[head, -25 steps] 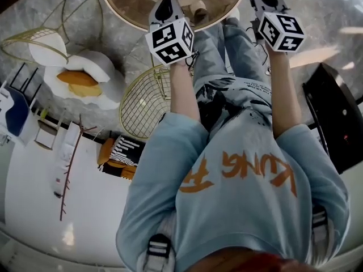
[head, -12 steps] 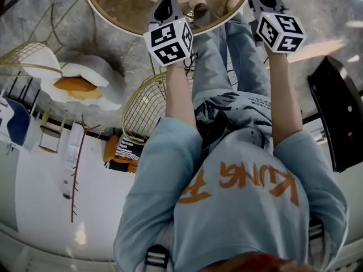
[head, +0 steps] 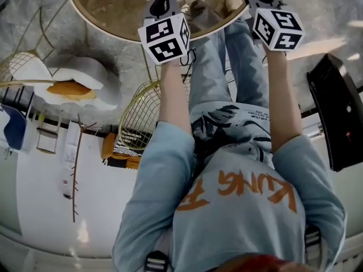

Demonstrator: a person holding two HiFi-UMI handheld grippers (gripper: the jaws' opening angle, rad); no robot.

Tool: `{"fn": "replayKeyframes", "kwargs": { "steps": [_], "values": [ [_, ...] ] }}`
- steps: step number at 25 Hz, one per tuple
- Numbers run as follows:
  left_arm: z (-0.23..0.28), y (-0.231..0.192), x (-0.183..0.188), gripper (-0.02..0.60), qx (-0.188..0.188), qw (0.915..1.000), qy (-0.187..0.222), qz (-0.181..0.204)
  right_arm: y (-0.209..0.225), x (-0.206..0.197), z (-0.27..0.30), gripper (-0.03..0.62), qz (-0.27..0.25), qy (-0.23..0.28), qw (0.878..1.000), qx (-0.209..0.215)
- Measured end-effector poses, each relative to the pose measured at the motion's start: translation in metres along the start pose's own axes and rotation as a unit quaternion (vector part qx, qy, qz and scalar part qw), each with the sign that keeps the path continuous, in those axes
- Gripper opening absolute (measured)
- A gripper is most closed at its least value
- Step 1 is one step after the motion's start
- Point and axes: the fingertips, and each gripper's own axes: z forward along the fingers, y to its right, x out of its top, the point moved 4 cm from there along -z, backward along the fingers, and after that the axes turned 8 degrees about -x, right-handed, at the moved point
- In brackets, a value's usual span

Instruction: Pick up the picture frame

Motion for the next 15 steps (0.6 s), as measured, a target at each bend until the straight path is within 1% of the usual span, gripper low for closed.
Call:
{"fn": "replayKeyframes", "kwargs": {
  "steps": [2, 4, 5, 7, 8, 13, 15],
  "values": [
    [0.006, -0.003, -0.002, 0.021, -0.001, 1.0000, -0.002, -0.002, 0.001, -0.002, 0.007, 0.004, -0.002, -0.002, 1.000, 0.000],
    [0.011, -0.005, -0.004, 0.027, -0.007, 0.9999, -0.005, -0.012, 0.002, -0.006, 0.014, 0.047, -0.003, -0.010, 1.000, 0.003],
    [0.013, -0.006, -0.005, 0.050, -0.008, 0.9998, -0.007, -0.018, 0.002, -0.007, 0.017, 0.057, -0.004, -0.014, 1.000, 0.004],
    [0.018, -0.009, -0.008, 0.120, -0.008, 0.9995, -0.011, -0.027, 0.003, -0.010, 0.023, 0.064, -0.004, -0.021, 1.000, 0.004],
    [0.021, -0.011, -0.009, 0.129, -0.008, 0.9994, -0.015, -0.029, 0.003, -0.011, 0.026, 0.070, -0.004, -0.024, 1.000, 0.004],
    [0.035, -0.019, -0.014, 0.130, -0.007, 0.9987, -0.025, -0.045, 0.007, -0.017, 0.048, 0.109, 0.000, -0.042, 0.999, 0.006],
    [0.040, -0.022, -0.014, 0.130, -0.008, 0.9984, -0.027, -0.049, 0.008, -0.017, 0.053, 0.110, 0.002, -0.049, 0.999, 0.007]
  ]
}}
